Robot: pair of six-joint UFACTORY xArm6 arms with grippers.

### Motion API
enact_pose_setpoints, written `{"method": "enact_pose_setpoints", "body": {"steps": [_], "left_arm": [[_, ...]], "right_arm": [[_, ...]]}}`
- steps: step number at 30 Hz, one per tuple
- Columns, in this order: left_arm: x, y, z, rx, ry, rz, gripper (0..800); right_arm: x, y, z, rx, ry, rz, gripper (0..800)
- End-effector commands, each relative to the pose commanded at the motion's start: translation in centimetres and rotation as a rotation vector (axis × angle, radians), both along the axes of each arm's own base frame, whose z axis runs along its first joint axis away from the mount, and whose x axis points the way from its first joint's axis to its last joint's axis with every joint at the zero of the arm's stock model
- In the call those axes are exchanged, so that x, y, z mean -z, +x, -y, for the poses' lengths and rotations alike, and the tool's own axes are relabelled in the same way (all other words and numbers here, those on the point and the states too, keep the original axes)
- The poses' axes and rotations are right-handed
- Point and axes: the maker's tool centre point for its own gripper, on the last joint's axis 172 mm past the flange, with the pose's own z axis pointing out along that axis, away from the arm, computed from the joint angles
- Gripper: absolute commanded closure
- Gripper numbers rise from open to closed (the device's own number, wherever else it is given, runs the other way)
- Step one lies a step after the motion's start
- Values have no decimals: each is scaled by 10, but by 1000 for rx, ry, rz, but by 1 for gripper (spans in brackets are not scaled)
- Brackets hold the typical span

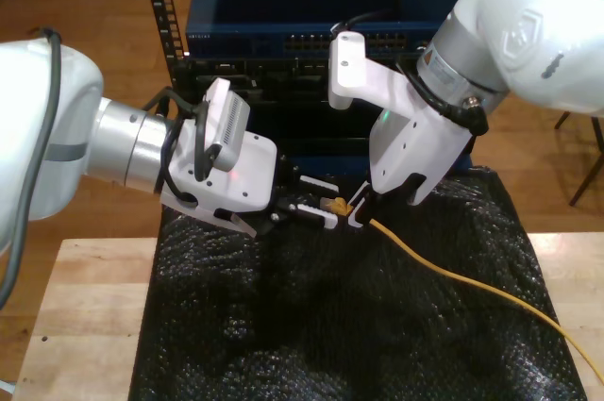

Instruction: Grab the cable and plug it in

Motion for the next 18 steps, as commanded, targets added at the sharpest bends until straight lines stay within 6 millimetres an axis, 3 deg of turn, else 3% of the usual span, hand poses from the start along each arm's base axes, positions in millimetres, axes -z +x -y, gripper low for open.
{"method": "enact_pose_setpoints", "body": {"steps": [18], "left_arm": [[6, 0, 0, 0, -2, -19, 552]], "right_arm": [[0, 0, 1, 2, 0, 0, 796]]}}
